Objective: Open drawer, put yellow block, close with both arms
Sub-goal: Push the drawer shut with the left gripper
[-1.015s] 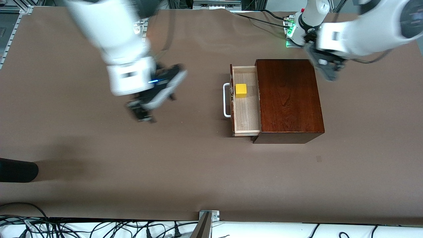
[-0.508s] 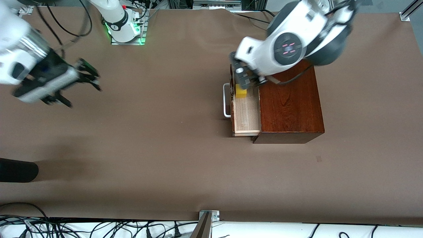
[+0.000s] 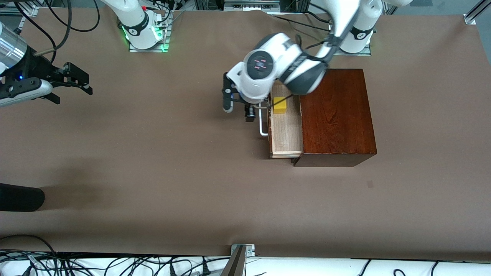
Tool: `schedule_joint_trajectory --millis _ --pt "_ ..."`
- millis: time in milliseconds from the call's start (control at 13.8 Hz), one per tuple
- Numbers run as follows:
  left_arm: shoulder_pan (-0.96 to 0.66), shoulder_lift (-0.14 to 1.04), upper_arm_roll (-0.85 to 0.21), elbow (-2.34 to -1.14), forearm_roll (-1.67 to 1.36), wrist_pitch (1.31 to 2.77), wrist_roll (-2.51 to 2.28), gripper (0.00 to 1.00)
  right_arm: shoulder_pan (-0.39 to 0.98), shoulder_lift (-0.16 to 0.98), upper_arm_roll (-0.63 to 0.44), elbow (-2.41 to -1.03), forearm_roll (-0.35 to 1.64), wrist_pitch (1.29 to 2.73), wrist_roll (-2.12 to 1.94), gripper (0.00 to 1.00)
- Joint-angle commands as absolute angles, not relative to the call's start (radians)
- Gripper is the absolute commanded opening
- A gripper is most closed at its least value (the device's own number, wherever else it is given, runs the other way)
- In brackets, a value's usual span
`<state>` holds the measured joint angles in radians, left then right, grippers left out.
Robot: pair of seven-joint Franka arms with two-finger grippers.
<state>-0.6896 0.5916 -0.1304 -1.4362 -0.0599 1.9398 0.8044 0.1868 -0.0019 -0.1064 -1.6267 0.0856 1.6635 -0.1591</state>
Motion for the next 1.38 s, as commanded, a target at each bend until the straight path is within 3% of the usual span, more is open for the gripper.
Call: schedule_joint_trajectory --millis 0,290,725,1305 --pt "-0.690 0.643 -0.117 -1.400 0.003 1.937 0.831 1.00 0.190 -0.002 -0.101 -1.624 0.025 1.654 -0.108 1.00" --pt "-0.677 0.661 -0.086 -1.451 0.005 1.919 0.831 1.00 0.187 0.046 -0.104 -1.591 0.005 1.658 -0.100 1.00" --pt "-0.586 0.629 -0.075 -1.443 0.063 1.683 0.842 1.00 0.175 0.049 -0.112 -1.578 -0.020 1.661 -0.098 1.00" --pt "-0.577 0.629 -0.077 -1.443 0.179 1.618 0.842 1.00 0.176 0.060 -0.112 -1.580 -0.006 1.674 -0.095 1.00"
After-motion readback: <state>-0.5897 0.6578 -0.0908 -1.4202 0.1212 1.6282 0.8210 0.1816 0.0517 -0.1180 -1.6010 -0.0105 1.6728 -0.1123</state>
